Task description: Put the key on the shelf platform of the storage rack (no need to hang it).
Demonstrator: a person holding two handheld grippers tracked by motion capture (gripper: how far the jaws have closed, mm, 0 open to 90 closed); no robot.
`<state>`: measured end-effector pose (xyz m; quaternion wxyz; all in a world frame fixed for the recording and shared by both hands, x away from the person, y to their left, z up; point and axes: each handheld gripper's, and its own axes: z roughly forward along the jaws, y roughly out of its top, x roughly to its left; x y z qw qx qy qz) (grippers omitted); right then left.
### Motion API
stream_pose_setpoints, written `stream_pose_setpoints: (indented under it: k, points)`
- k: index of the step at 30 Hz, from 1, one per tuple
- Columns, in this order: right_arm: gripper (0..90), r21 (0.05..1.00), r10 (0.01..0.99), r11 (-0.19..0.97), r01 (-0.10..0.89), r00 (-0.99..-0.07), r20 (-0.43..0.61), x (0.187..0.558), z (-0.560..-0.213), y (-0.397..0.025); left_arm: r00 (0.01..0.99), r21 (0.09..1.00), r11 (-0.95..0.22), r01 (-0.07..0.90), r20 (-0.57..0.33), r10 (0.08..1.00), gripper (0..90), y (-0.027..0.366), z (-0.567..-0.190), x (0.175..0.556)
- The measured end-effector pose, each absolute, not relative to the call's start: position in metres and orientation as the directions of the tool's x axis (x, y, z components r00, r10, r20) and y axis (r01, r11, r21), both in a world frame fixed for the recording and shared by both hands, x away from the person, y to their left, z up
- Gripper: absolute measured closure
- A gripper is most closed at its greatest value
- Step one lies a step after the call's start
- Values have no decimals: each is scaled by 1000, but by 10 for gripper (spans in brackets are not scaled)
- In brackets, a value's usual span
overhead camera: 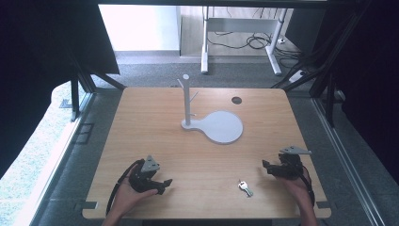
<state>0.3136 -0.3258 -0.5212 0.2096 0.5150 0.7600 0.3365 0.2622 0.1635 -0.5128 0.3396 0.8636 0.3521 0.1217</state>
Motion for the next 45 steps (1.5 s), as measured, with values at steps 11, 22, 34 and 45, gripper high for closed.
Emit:
stream_pose_setpoints:
  k: [11, 22, 34, 45]
  points:
    - [271, 729, 917, 246, 639, -397, 39, 313, -519, -325, 722, 671, -523, 526, -26, 692, 221, 163, -512, 262]
    - [329, 691, 893, 298, 659, -448, 41, 314, -520, -323, 709, 663, -522, 537, -21, 704, 221, 163, -513, 261]
    - [412, 647, 874, 358, 673, -485, 21, 316, -498, -315, 711, 667, -514, 539, -33, 702, 224, 165, -511, 261]
    - [485, 611, 841, 419, 672, -540, 17, 318, -475, -304, 715, 665, -520, 536, -30, 699, 224, 165, -512, 261]
